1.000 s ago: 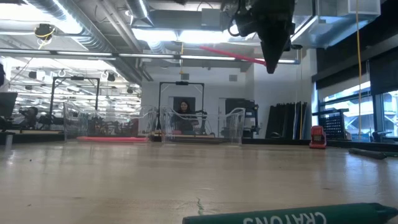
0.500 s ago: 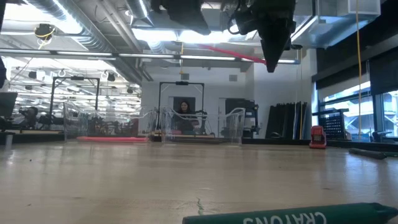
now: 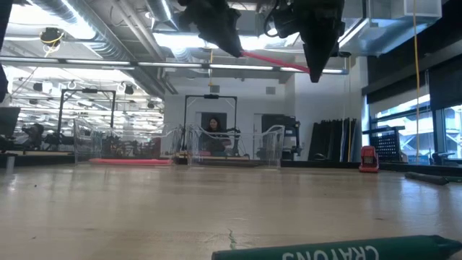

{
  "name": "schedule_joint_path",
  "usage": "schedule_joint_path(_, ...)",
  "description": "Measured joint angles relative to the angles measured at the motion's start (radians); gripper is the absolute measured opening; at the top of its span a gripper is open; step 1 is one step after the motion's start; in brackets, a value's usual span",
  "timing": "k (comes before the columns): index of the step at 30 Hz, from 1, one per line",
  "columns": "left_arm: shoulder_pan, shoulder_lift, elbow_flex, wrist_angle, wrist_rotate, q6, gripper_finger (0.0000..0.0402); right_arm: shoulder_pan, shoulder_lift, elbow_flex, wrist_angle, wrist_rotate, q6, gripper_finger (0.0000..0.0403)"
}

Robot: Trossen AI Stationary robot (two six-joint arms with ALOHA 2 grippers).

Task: Sort crayons/erasers/pens/pencils in bins
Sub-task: Put the pink pencil into the top left transparent bin

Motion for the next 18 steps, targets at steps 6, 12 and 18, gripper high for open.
schedule_joint_path(6, 0.0, 0.0, 0.0, -0.004, 0.0, 0.0, 0.0103, 0.0, 0.0, 0.0, 0.005, 0.0, 0.0, 0.0042)
schedule_joint_path(12, 0.0, 0.0, 0.0, -0.025, 0.0, 0.0, 0.0058, 0.0, 0.0, 0.0, 0.007, 0.0, -0.002, 0.0042)
schedule_joint_path(18, -0.001, 0.0, 0.0, -0.033, 0.004, 0.009, 0.001, 0.0, 0.0, 0.0, -0.001, 0.003, -0.005, 0.0042)
